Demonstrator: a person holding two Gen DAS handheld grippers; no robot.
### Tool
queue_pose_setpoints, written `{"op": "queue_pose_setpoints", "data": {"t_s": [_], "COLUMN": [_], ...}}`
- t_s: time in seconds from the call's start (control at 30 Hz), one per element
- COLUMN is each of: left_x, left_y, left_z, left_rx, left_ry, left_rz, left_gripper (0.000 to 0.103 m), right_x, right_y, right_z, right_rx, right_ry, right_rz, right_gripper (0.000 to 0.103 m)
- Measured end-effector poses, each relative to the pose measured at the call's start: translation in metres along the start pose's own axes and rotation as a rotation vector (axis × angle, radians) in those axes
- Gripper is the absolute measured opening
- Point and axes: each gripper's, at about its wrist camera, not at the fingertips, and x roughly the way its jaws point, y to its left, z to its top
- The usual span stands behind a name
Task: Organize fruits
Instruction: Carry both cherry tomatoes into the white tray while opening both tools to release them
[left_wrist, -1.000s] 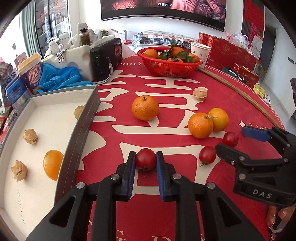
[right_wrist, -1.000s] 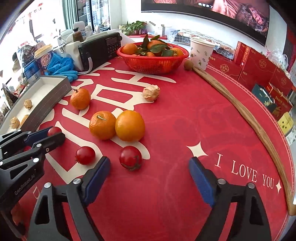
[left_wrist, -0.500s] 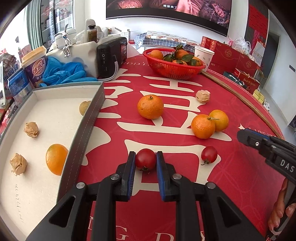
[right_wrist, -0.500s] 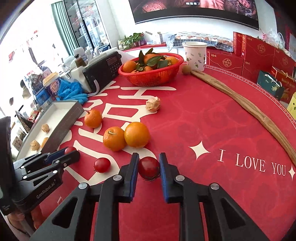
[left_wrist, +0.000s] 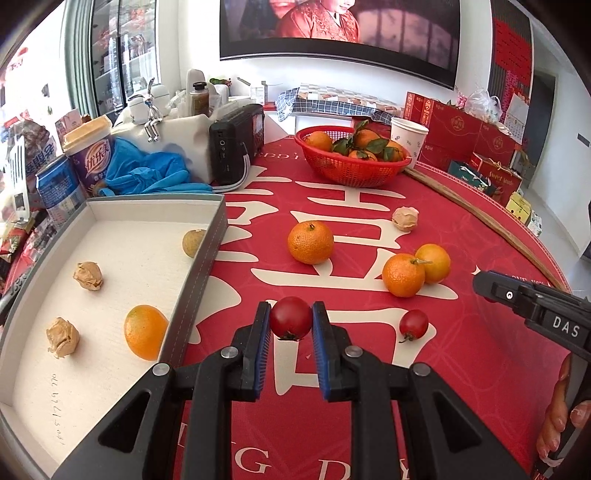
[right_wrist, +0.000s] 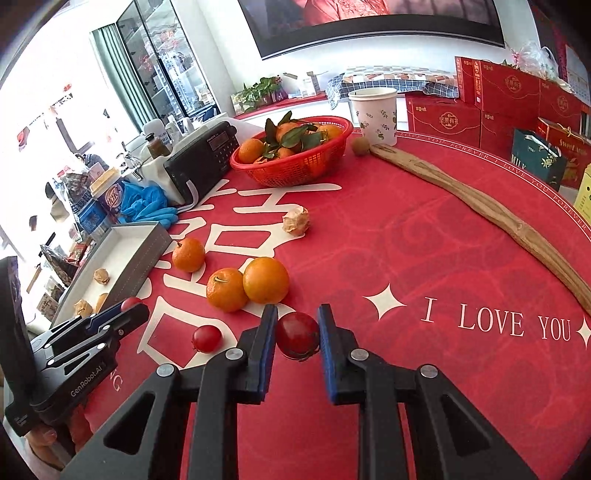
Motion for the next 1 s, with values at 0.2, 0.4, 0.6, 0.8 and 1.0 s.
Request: {"op": "queue_pose_setpoints", "data": {"t_s": [0.2, 0.4, 0.6, 0.8, 1.0], "left_x": [-0.008, -0.016, -0.024, -0.032, -0.035], "left_y": [0.012, 0.024, 0.045, 0.069, 0.104], "left_z": [0.005, 0.007, 0.011, 0.012, 0.001], "left_rx": [-0.033, -0.053, -0.116, -0.174, -0.253], "left_ry": [-0.035, -0.061, -0.082, -0.099, -0.079], "left_rz": [0.031, 0.060, 0.084, 0.116, 0.159], "left_gripper": [0.024, 0.024, 0.024, 0.024, 0.024], "right_x": [0.000, 0.001, 0.004, 0.007, 0.024], "right_y": [-0.001, 0.004, 0.019, 0.060, 0.120], "right_z": [0.000, 0.000, 0.003, 0.014, 0.031], "right_rx": [0.010, 0.014, 0.012, -0.039, -0.128], "right_ry": [0.002, 0.009, 0.028, 0.027, 0.051], "right_rz": [0.020, 0.048, 0.085, 0.142, 0.211], "right_gripper": [0.023, 0.023, 0.023, 0.023, 0.023]}}
